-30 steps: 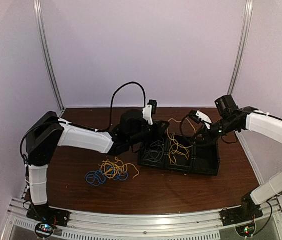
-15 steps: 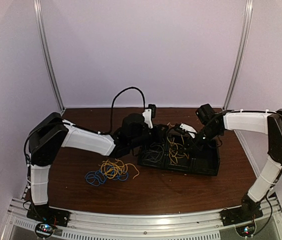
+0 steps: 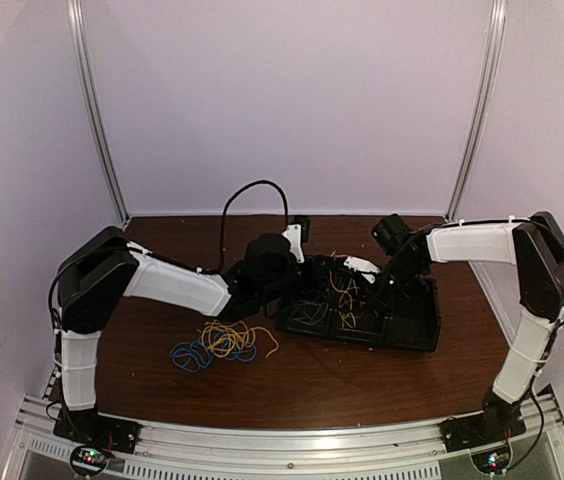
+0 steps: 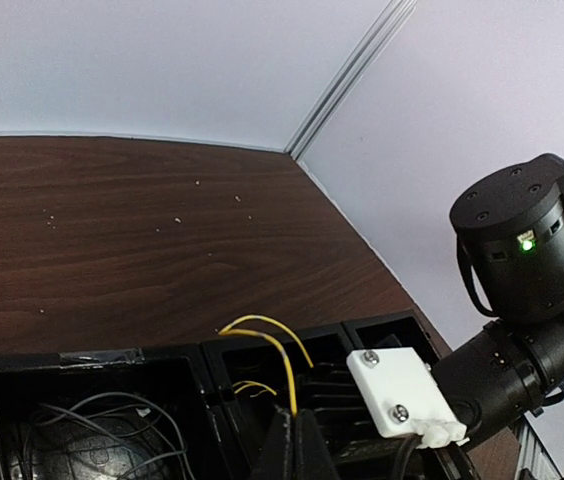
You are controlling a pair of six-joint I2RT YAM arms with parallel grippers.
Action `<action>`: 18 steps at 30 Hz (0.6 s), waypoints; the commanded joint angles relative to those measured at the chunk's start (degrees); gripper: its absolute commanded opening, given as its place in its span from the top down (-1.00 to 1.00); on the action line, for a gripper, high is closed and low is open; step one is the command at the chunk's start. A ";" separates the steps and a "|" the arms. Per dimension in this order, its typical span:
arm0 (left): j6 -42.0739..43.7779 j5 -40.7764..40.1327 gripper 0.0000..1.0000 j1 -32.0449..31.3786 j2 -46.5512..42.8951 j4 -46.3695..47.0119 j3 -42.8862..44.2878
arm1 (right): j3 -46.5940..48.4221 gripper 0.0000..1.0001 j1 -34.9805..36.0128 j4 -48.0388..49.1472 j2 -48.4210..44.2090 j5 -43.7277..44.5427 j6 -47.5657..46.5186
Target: Untangle the cables
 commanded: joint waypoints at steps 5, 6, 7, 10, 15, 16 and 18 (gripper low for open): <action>0.11 -0.97 1.00 -0.75 -0.23 3.05 1.02 | 1.23 0.85 0.27 -2.12 -1.32 2.56 1.08; 0.37 -1.22 1.00 -0.83 -0.07 3.05 1.18 | 1.23 0.77 0.31 -2.62 -2.05 2.70 1.06; 0.59 -1.47 1.00 -0.92 -0.02 3.05 1.29 | 1.27 0.68 0.31 -3.22 -2.73 2.79 1.00; 1.33 -1.94 1.00 -1.13 0.18 3.12 1.65 | 1.46 0.36 0.30 -5.36 -5.98 3.63 0.82; 2.52 -2.78 1.00 -1.46 0.50 3.05 2.42 | 2.39 0.06 0.20 -10.98 -11.04 6.18 -0.02; 2.77 -2.85 1.00 -1.49 0.65 3.01 2.79 | 2.38 0.02 0.22 -11.72 -12.12 6.83 -0.05; 3.78 -3.26 1.00 -1.94 1.15 2.52 4.16 | 2.20 -0.06 0.12 -13.06 -14.27 7.68 -0.15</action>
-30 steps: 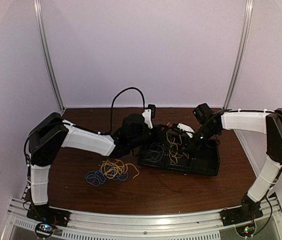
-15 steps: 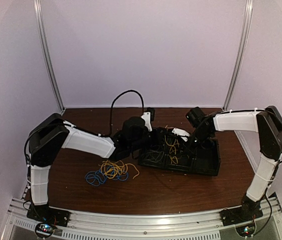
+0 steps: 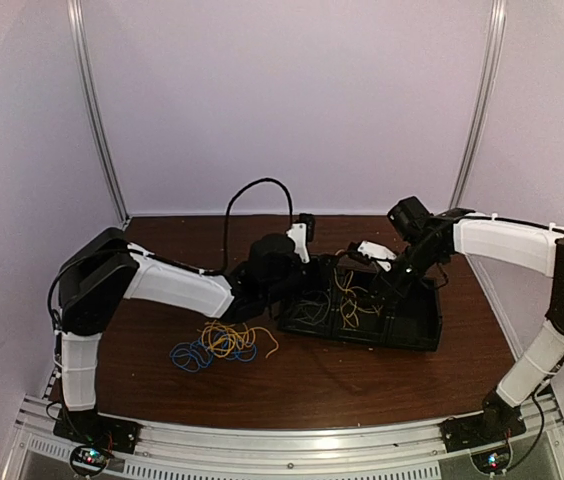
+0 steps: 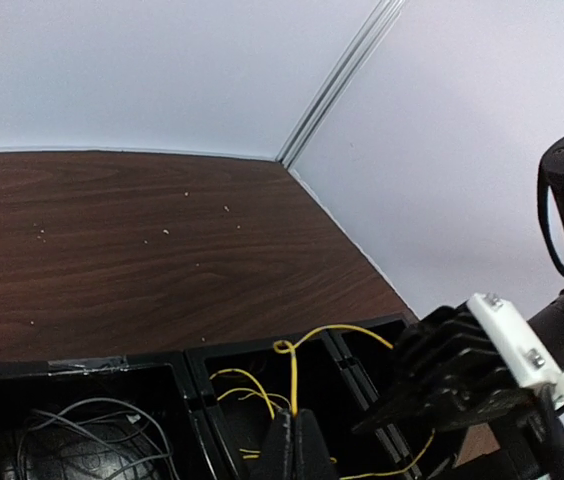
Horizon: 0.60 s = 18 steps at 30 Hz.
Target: Untangle the cables
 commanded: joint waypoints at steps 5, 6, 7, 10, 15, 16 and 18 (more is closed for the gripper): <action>5.26 -3.60 1.00 -2.28 3.50 -0.32 7.96 | 0.86 -0.22 -0.82 -6.15 -8.22 3.85 0.44; 5.28 -4.03 1.00 -2.41 3.89 -0.69 8.45 | 0.45 -0.24 -1.11 -6.06 -8.58 3.98 0.61; 5.36 -4.69 1.00 -2.58 4.11 -1.14 8.83 | 0.23 -0.24 -1.40 -6.12 -8.90 4.04 0.62; 6.83 -7.89 1.00 -3.44 4.79 -4.09 10.71 | -0.02 -0.26 -2.79 -6.61 -10.41 2.86 0.62; 11.28 -11.77 1.00 -5.91 8.21 -7.78 15.80 | -0.37 -0.28 -4.44 -6.05 -14.07 1.10 1.36; 12.07 -12.90 1.00 -6.38 9.35 -9.67 17.68 | -0.49 -0.29 -4.62 -6.02 -14.49 0.99 1.38; 13.07 -14.28 1.00 -6.99 10.55 -10.86 19.00 | -1.12 -0.31 -4.93 -5.66 -14.78 1.02 1.51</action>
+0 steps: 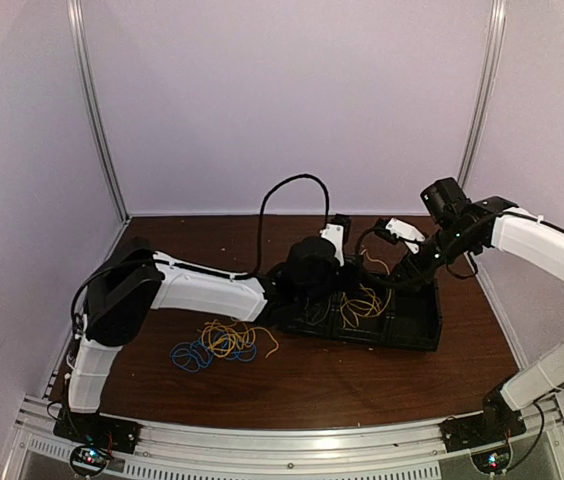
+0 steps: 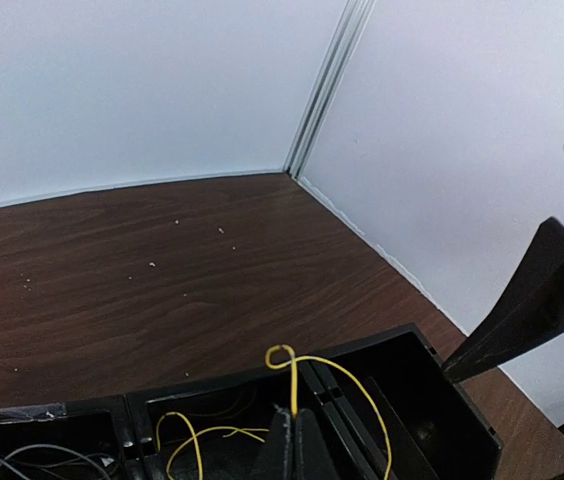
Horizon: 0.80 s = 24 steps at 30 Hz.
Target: Untangle the cables
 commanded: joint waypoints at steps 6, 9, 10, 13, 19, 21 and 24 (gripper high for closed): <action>5.31 -5.79 1.00 -2.06 4.31 -6.89 5.23 | -3.91 -0.30 -2.88 3.75 -1.47 -0.48 1.45; 5.40 -5.77 1.00 -2.03 4.07 -7.66 4.88 | -4.88 -0.29 -3.48 5.76 0.22 -0.62 1.45; 5.48 -5.50 1.00 -2.09 4.12 -7.67 4.85 | -5.24 -0.28 -3.55 6.38 0.89 -0.55 1.44; 5.66 -4.00 1.00 -2.04 5.09 -8.18 5.59 | -5.56 -0.22 -3.64 7.52 2.92 -2.14 1.44; 5.19 -1.83 1.00 -2.07 7.90 -11.28 8.92 | -5.34 -0.16 -3.64 8.99 4.27 -3.46 1.72; 5.07 -1.08 1.00 -2.10 8.83 -11.92 9.67 | -5.18 -0.16 -3.64 9.16 3.97 -3.54 1.73; 5.05 -0.25 1.00 -2.07 9.85 -13.53 11.41 | -4.99 -0.15 -3.72 9.25 3.49 -3.49 1.86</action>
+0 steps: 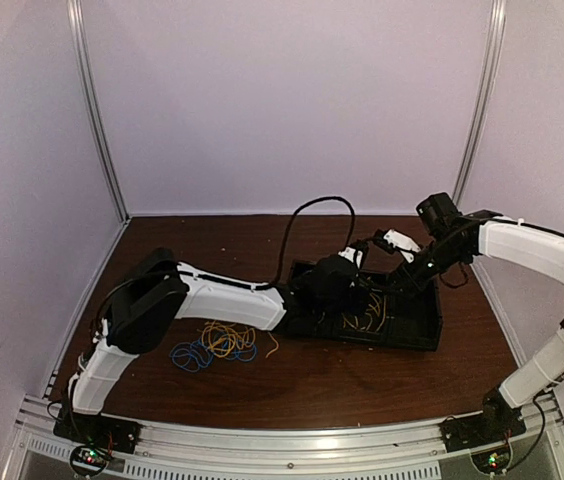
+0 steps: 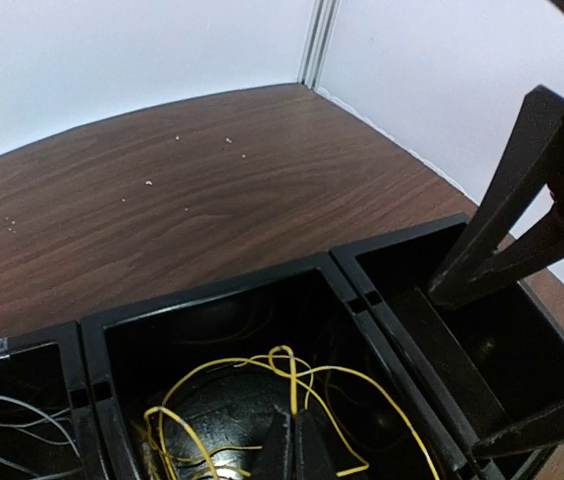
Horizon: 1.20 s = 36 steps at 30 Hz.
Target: Untangle the cables
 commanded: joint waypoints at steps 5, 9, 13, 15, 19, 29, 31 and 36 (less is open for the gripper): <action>0.34 2.30 1.00 0.24 2.08 -2.39 4.12 | 0.08 -0.15 -0.91 1.87 -2.22 -0.86 1.17; 0.44 2.11 0.93 0.22 0.93 -2.92 4.20 | 0.02 -0.15 -1.63 2.02 -3.14 -0.92 1.31; 0.43 1.93 0.57 0.19 -1.38 -2.89 3.29 | 0.00 -0.15 -2.50 2.06 -4.24 -0.89 1.19; 0.46 1.43 0.41 0.20 -2.79 -2.48 2.32 | 0.07 -0.16 -2.85 2.12 -4.70 -0.96 1.19; 1.20 1.39 0.24 0.20 -6.33 -0.77 -0.04 | 0.17 -0.16 -3.17 2.12 -5.26 -1.36 1.41; 3.69 3.51 -0.10 0.28 -15.37 0.96 -4.05 | 0.17 -0.18 -3.20 1.91 -6.06 -2.66 1.07; 4.22 3.14 -0.10 0.26 -17.86 -0.62 -5.01 | 0.25 -0.17 -3.18 1.72 -6.53 -3.64 0.19; 4.51 -0.91 -0.13 1.11 -29.83 -4.32 -15.76 | 0.88 -0.17 -2.98 1.62 -7.66 -7.36 -2.07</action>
